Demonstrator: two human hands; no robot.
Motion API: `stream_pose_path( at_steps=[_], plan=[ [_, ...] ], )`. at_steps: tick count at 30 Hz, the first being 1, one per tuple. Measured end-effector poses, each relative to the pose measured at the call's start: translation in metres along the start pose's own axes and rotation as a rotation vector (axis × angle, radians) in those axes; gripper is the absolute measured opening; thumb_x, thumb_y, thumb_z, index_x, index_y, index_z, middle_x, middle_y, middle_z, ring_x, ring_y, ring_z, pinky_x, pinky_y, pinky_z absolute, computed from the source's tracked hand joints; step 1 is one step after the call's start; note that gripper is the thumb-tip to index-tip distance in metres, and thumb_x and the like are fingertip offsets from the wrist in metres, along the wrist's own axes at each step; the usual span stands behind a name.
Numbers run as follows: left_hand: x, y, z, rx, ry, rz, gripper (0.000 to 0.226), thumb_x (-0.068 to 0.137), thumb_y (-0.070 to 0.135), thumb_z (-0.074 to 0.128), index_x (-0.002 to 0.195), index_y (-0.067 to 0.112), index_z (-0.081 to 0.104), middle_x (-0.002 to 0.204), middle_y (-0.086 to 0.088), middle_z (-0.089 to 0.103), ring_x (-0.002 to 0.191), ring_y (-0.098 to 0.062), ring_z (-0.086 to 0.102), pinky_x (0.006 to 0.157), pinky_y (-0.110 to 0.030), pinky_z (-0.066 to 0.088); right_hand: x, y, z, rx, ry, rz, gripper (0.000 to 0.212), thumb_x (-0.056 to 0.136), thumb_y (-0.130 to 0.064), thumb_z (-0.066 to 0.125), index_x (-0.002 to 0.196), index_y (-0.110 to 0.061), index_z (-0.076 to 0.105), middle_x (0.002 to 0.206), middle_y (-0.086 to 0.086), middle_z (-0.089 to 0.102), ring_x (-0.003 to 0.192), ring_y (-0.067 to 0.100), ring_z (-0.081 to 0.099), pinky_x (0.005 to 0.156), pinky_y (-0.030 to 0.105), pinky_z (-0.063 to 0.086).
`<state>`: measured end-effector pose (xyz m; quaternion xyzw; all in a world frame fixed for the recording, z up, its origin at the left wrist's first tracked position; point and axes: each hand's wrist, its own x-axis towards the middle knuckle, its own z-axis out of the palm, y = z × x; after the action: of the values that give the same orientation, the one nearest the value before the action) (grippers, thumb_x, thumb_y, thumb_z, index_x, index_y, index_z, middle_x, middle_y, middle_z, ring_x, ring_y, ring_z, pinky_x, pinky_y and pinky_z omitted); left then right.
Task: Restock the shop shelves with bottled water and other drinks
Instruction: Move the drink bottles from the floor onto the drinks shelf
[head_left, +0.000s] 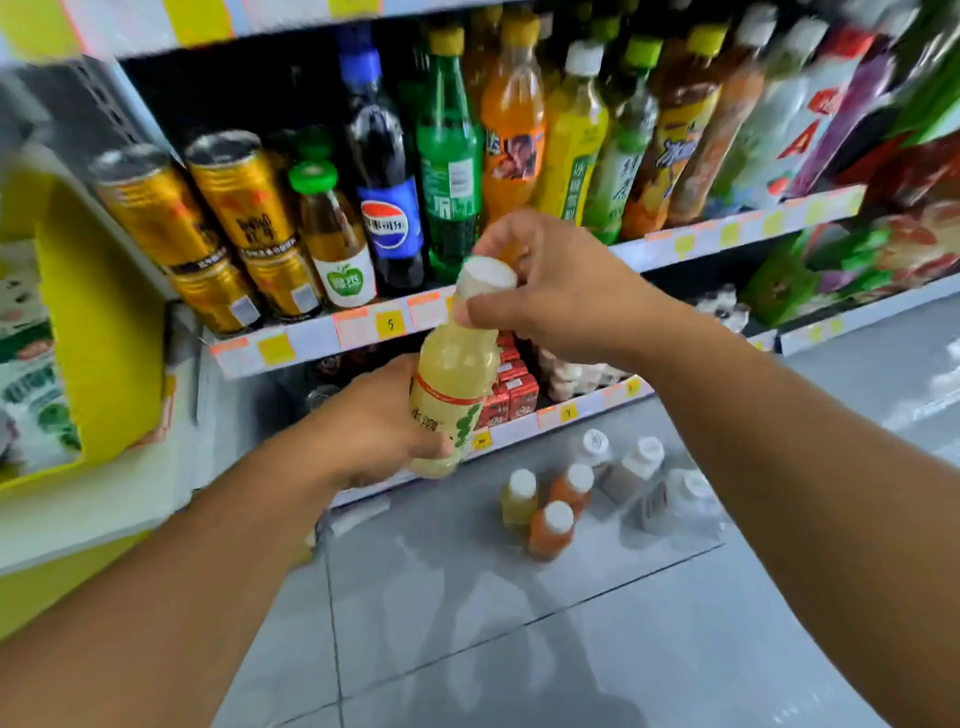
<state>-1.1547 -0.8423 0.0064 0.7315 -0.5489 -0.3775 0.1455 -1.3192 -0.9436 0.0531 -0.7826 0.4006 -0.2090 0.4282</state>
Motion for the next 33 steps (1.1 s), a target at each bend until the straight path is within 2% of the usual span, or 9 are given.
stream_pose_path(
  at_steps=[2, 5, 9, 12, 15, 20, 24, 27, 33],
  plan=[
    [-0.013, 0.02, -0.019, -0.071, 0.034, 0.03, 0.055, 0.07, 0.022, 0.086, 0.11, 0.033, 0.05, 0.098, 0.014, 0.067, 0.089, -0.007, 0.065, 0.074, -0.032, 0.055, 0.001, -0.029, -0.022, 0.098, 0.115, -0.035, 0.048, 0.076, -0.036, 0.086, 0.112, -0.021, 0.057, 0.086, 0.001, 0.067, 0.054, 0.003, 0.055, 0.051, 0.021, 0.045],
    [-0.03, 0.049, -0.041, -0.143, 0.087, 0.115, 0.066, 0.065, 0.027, 0.089, 0.118, 0.035, 0.051, 0.105, 0.016, 0.07, 0.096, -0.003, 0.067, 0.091, -0.036, 0.054, 0.0, -0.068, -0.05, 0.235, 0.283, -0.084, 0.053, 0.07, -0.045, 0.086, 0.109, -0.022, 0.059, 0.095, 0.008, 0.073, 0.063, 0.01, 0.058, 0.059, 0.03, 0.049],
    [-0.049, 0.088, -0.062, -0.173, 0.144, 0.203, 0.049, 0.069, 0.029, 0.087, 0.101, 0.043, 0.053, 0.095, 0.023, 0.069, 0.084, 0.015, 0.062, 0.077, -0.011, 0.05, -0.006, -0.109, -0.08, 0.413, 0.359, -0.107, 0.042, 0.082, -0.034, 0.082, 0.111, -0.018, 0.057, 0.073, -0.003, 0.068, 0.049, 0.006, 0.052, 0.048, 0.023, 0.043],
    [-0.056, 0.11, -0.071, -0.194, 0.198, 0.198, 0.06, 0.067, 0.034, 0.087, 0.113, 0.041, 0.049, 0.105, 0.019, 0.068, 0.094, 0.002, 0.064, 0.087, -0.029, 0.053, -0.013, -0.128, -0.093, 0.417, 0.384, -0.137, 0.025, 0.088, -0.036, 0.075, 0.098, -0.027, 0.055, 0.066, -0.01, 0.068, 0.047, 0.003, 0.053, 0.051, 0.024, 0.044],
    [-0.056, 0.124, -0.079, -0.223, 0.257, 0.204, 0.058, 0.068, 0.034, 0.086, 0.108, 0.043, 0.044, 0.102, 0.02, 0.064, 0.093, 0.002, 0.06, 0.085, -0.028, 0.053, -0.013, -0.138, -0.096, 0.298, 0.44, -0.153, 0.021, 0.088, -0.048, 0.07, 0.095, -0.038, 0.053, 0.091, -0.016, 0.071, 0.07, -0.006, 0.065, 0.066, 0.021, 0.051],
    [-0.049, 0.14, -0.09, -0.27, 0.346, 0.202, 0.058, 0.062, 0.049, 0.083, 0.107, 0.048, 0.047, 0.1, 0.021, 0.069, 0.093, -0.006, 0.066, 0.085, -0.042, 0.055, -0.02, -0.139, -0.08, 0.098, 0.435, -0.129, 0.046, 0.082, -0.058, 0.071, 0.12, -0.045, 0.049, 0.107, -0.025, 0.063, 0.096, -0.005, 0.061, 0.083, 0.026, 0.051],
    [-0.045, 0.158, -0.097, -0.076, 0.52, 0.209, 0.054, 0.069, 0.059, 0.075, 0.108, 0.046, 0.039, 0.091, 0.02, 0.065, 0.086, -0.011, 0.066, 0.072, -0.035, 0.055, -0.018, -0.141, -0.078, 0.067, 0.436, -0.138, 0.055, 0.081, -0.049, 0.075, 0.107, -0.067, 0.03, 0.104, -0.026, 0.06, 0.093, -0.001, 0.06, 0.08, 0.031, 0.051],
    [-0.038, 0.172, -0.107, -0.018, 0.58, 0.256, 0.054, 0.076, 0.055, 0.072, 0.115, 0.044, 0.037, 0.09, 0.022, 0.058, 0.095, -0.016, 0.064, 0.065, -0.029, 0.046, -0.005, -0.145, -0.092, 0.109, 0.482, -0.166, 0.056, 0.085, -0.04, 0.076, 0.113, -0.064, 0.033, 0.093, -0.035, 0.056, 0.083, -0.011, 0.057, 0.073, 0.025, 0.051],
    [-0.009, 0.194, -0.134, 0.121, 0.577, 0.274, 0.063, 0.084, 0.058, 0.062, 0.139, 0.038, 0.038, 0.125, 0.007, 0.064, 0.113, -0.021, 0.06, 0.086, -0.037, 0.052, 0.025, -0.152, -0.128, 0.115, 0.613, -0.226, 0.062, 0.088, -0.032, 0.076, 0.13, -0.047, 0.034, 0.095, -0.034, 0.058, 0.084, -0.017, 0.057, 0.071, 0.014, 0.047]
  ],
)
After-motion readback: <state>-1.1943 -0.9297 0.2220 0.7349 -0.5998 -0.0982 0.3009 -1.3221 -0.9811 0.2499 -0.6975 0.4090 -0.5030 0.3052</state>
